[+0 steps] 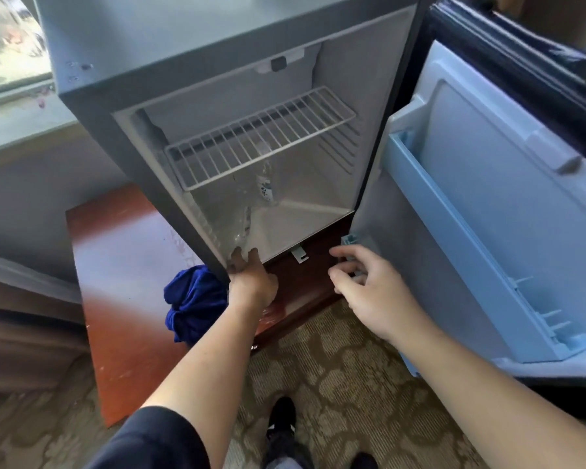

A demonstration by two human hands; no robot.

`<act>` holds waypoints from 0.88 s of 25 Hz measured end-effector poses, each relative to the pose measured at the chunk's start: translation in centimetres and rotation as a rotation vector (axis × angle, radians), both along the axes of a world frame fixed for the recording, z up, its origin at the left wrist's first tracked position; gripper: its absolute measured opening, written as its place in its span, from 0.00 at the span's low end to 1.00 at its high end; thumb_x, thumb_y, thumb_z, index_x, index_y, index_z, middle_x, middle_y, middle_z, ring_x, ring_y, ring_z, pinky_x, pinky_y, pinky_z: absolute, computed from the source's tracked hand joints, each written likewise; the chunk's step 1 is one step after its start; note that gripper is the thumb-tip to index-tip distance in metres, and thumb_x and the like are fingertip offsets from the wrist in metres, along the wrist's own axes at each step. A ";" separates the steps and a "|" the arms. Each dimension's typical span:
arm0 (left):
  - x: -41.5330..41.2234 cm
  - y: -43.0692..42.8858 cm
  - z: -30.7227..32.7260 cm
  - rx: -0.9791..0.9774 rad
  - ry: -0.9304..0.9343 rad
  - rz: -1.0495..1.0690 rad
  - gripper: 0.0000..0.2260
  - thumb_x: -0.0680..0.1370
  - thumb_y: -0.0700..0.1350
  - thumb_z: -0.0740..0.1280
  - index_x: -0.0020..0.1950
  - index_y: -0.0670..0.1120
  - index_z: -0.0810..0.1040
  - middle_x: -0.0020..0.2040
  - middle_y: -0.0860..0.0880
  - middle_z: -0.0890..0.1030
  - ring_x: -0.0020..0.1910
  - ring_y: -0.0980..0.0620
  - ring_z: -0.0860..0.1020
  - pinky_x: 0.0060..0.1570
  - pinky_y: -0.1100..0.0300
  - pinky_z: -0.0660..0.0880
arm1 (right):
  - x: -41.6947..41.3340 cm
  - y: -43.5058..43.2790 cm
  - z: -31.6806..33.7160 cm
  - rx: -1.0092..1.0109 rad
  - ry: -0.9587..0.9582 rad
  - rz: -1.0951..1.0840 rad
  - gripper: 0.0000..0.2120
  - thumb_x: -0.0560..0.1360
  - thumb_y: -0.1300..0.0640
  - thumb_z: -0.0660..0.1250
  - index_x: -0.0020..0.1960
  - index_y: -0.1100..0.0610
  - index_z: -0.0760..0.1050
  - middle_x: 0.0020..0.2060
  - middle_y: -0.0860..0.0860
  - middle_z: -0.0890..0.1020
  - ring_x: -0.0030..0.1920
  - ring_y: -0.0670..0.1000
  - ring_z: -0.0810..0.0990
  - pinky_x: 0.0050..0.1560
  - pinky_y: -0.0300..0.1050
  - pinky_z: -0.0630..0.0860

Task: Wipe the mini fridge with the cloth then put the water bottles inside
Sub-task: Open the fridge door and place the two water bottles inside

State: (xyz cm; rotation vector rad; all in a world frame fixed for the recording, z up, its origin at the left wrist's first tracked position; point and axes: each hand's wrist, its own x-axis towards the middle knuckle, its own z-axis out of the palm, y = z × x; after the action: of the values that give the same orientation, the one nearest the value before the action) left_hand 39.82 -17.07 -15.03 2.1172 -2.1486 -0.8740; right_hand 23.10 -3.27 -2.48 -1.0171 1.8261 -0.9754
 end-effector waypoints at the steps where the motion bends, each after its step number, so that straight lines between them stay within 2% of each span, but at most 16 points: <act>1: -0.3 0.1 0.2 -0.066 0.021 0.027 0.31 0.79 0.45 0.66 0.80 0.47 0.57 0.81 0.41 0.48 0.78 0.33 0.55 0.69 0.42 0.69 | 0.0 -0.2 -0.2 0.014 0.003 0.002 0.13 0.78 0.54 0.67 0.61 0.41 0.77 0.46 0.46 0.84 0.44 0.54 0.85 0.48 0.50 0.82; 3: -1.2 -0.4 0.6 -0.109 0.022 0.076 0.30 0.79 0.44 0.65 0.78 0.46 0.58 0.80 0.39 0.49 0.75 0.31 0.58 0.65 0.41 0.72 | 0.0 -1.0 -0.8 0.034 -0.004 0.006 0.13 0.78 0.54 0.67 0.60 0.41 0.77 0.46 0.48 0.85 0.44 0.55 0.85 0.46 0.50 0.81; 4: -1.5 -1.2 0.6 -0.060 -0.004 0.094 0.29 0.80 0.46 0.65 0.78 0.45 0.58 0.79 0.38 0.49 0.75 0.30 0.59 0.67 0.41 0.71 | -0.1 -1.4 -1.2 0.040 -0.009 0.006 0.12 0.78 0.53 0.67 0.60 0.41 0.78 0.45 0.49 0.85 0.44 0.56 0.85 0.45 0.50 0.81; 7: -1.5 -3.4 -0.1 0.180 -0.149 0.058 0.29 0.81 0.52 0.61 0.78 0.41 0.57 0.79 0.33 0.56 0.76 0.29 0.57 0.75 0.44 0.61 | -0.3 -2.5 -2.3 0.049 -0.027 -0.028 0.13 0.77 0.54 0.68 0.59 0.41 0.78 0.45 0.48 0.85 0.44 0.53 0.86 0.42 0.47 0.80; 9: -1.1 -3.5 -0.2 0.239 -0.197 -0.001 0.28 0.82 0.52 0.58 0.79 0.40 0.57 0.76 0.33 0.63 0.76 0.31 0.58 0.76 0.48 0.59 | -0.4 -2.9 -2.6 0.058 -0.043 -0.048 0.13 0.77 0.54 0.68 0.60 0.42 0.79 0.45 0.47 0.85 0.44 0.52 0.86 0.39 0.41 0.77; 11: -0.9 -3.2 0.1 0.191 -0.097 0.000 0.25 0.83 0.49 0.59 0.79 0.43 0.60 0.74 0.34 0.63 0.73 0.32 0.64 0.73 0.49 0.66 | -0.5 -3.3 -2.9 0.060 -0.042 -0.051 0.13 0.77 0.54 0.69 0.60 0.41 0.79 0.45 0.46 0.85 0.44 0.50 0.86 0.39 0.40 0.75; 13: -0.8 -2.1 0.8 0.105 0.059 0.051 0.23 0.81 0.47 0.63 0.76 0.51 0.64 0.70 0.37 0.63 0.65 0.34 0.73 0.64 0.48 0.76 | -0.6 -3.5 -2.9 0.056 -0.056 -0.057 0.13 0.77 0.53 0.69 0.58 0.40 0.79 0.45 0.46 0.85 0.45 0.49 0.86 0.40 0.43 0.77; 15: -1.0 -1.2 1.9 -0.041 0.191 0.060 0.20 0.81 0.47 0.64 0.72 0.57 0.65 0.65 0.42 0.66 0.54 0.39 0.79 0.53 0.48 0.80 | -0.7 -3.7 -2.6 0.051 -0.079 -0.068 0.12 0.77 0.53 0.69 0.57 0.39 0.79 0.45 0.45 0.84 0.46 0.49 0.85 0.43 0.47 0.80; 17: -1.1 -1.8 3.4 -0.190 0.306 0.086 0.17 0.82 0.48 0.64 0.69 0.59 0.65 0.61 0.47 0.69 0.47 0.45 0.79 0.46 0.53 0.76 | -0.7 -4.0 -2.1 0.047 -0.096 -0.071 0.12 0.76 0.53 0.69 0.58 0.40 0.79 0.45 0.46 0.85 0.45 0.50 0.85 0.46 0.50 0.82; 19: -1.3 -3.4 4.8 -0.334 0.405 0.149 0.17 0.81 0.47 0.66 0.68 0.58 0.68 0.58 0.48 0.74 0.48 0.48 0.78 0.47 0.57 0.71 | -0.7 -4.4 -1.6 0.042 -0.120 -0.078 0.13 0.76 0.55 0.69 0.58 0.42 0.79 0.44 0.46 0.85 0.44 0.49 0.86 0.45 0.50 0.81; 22: -1.8 -5.8 5.5 -0.439 0.447 0.310 0.16 0.81 0.46 0.67 0.67 0.56 0.71 0.55 0.51 0.82 0.51 0.50 0.80 0.48 0.60 0.69 | -0.4 -5.1 -1.0 0.052 -0.176 -0.106 0.14 0.77 0.59 0.67 0.58 0.44 0.79 0.45 0.50 0.86 0.43 0.51 0.86 0.45 0.48 0.79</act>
State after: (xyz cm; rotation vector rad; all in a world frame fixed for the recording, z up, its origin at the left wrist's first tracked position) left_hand 37.99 -22.91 -9.50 1.7615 -1.5640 -0.6826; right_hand 22.74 -8.34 -3.48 -0.7839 1.7637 -1.0418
